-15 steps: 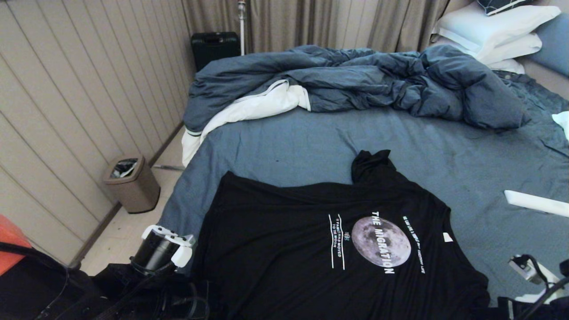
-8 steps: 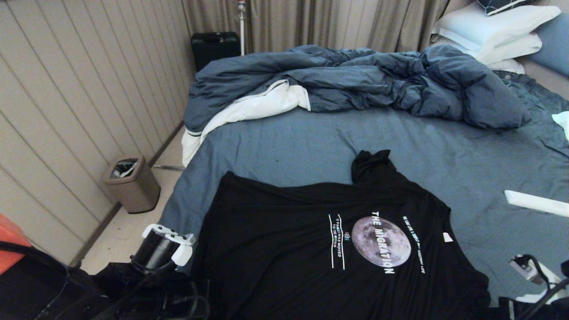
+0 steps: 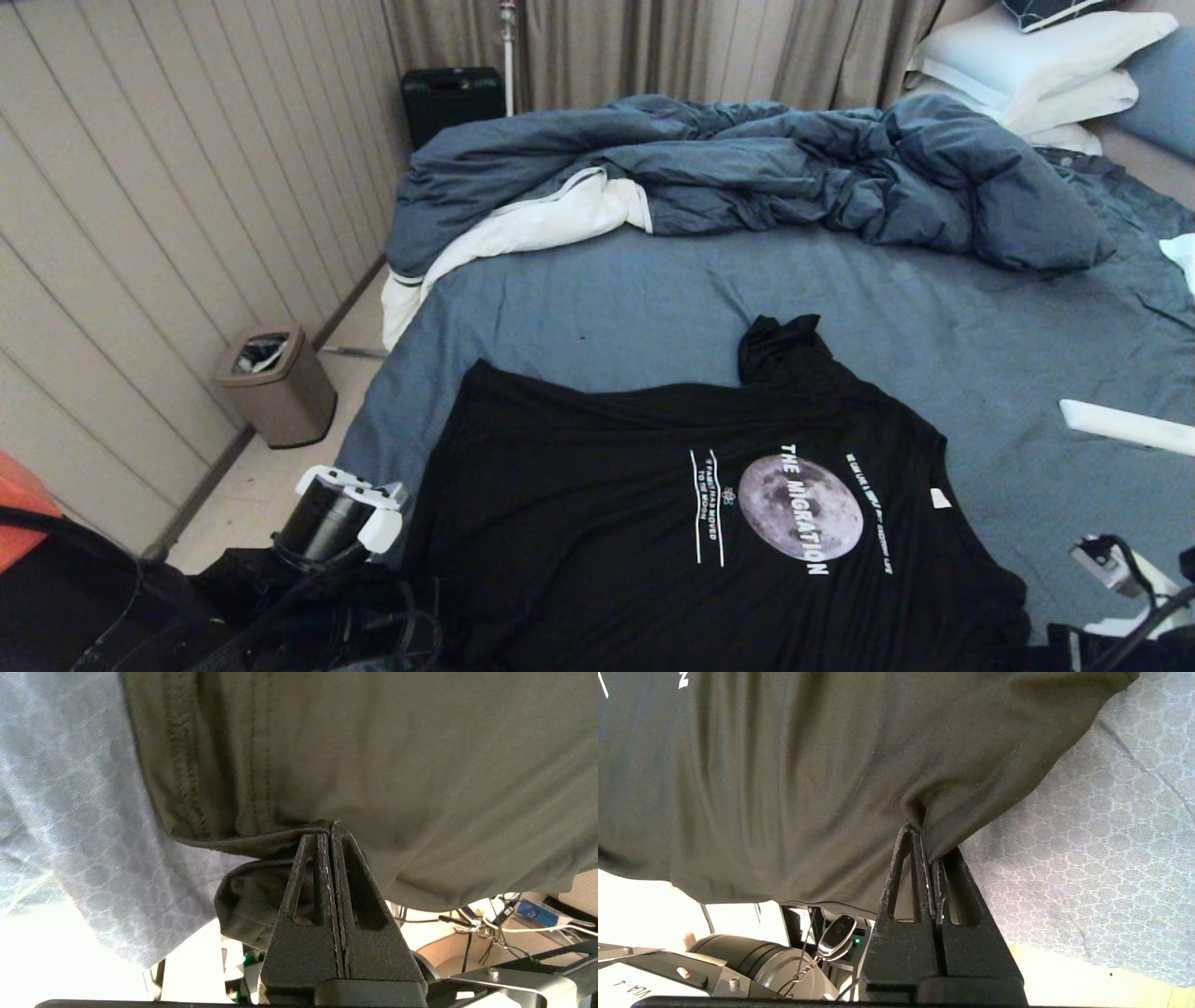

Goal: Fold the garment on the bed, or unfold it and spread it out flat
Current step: Fold the black T-shirt

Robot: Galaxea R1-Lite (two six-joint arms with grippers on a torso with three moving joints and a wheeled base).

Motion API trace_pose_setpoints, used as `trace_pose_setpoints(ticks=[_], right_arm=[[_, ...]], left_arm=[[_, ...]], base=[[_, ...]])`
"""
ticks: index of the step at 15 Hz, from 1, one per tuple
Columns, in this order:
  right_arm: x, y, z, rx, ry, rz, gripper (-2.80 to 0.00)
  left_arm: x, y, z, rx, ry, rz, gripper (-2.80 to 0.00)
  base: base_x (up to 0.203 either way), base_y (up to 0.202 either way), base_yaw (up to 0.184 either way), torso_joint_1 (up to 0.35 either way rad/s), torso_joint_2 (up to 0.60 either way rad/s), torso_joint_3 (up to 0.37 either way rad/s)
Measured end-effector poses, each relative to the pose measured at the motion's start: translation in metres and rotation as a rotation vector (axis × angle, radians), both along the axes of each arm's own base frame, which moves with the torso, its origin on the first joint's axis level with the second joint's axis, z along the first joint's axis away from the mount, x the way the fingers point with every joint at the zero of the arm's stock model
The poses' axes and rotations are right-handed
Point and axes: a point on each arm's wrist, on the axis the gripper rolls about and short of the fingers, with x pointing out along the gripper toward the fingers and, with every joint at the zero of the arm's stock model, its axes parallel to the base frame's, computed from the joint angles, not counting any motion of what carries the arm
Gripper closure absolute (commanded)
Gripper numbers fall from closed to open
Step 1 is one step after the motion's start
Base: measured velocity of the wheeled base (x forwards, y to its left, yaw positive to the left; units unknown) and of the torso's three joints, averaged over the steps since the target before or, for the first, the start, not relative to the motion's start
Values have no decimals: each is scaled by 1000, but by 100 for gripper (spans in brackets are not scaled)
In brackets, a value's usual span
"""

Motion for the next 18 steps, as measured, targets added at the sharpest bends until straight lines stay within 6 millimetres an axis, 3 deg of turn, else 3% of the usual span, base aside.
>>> trace_pose_setpoints(ticks=[18], right_arm=[[-4, 3, 2, -2, -6, -1, 0]], left_arm=[[-1, 0, 0, -3, -10, -1, 0]], base=[[0, 0, 0, -6, 12, 9]])
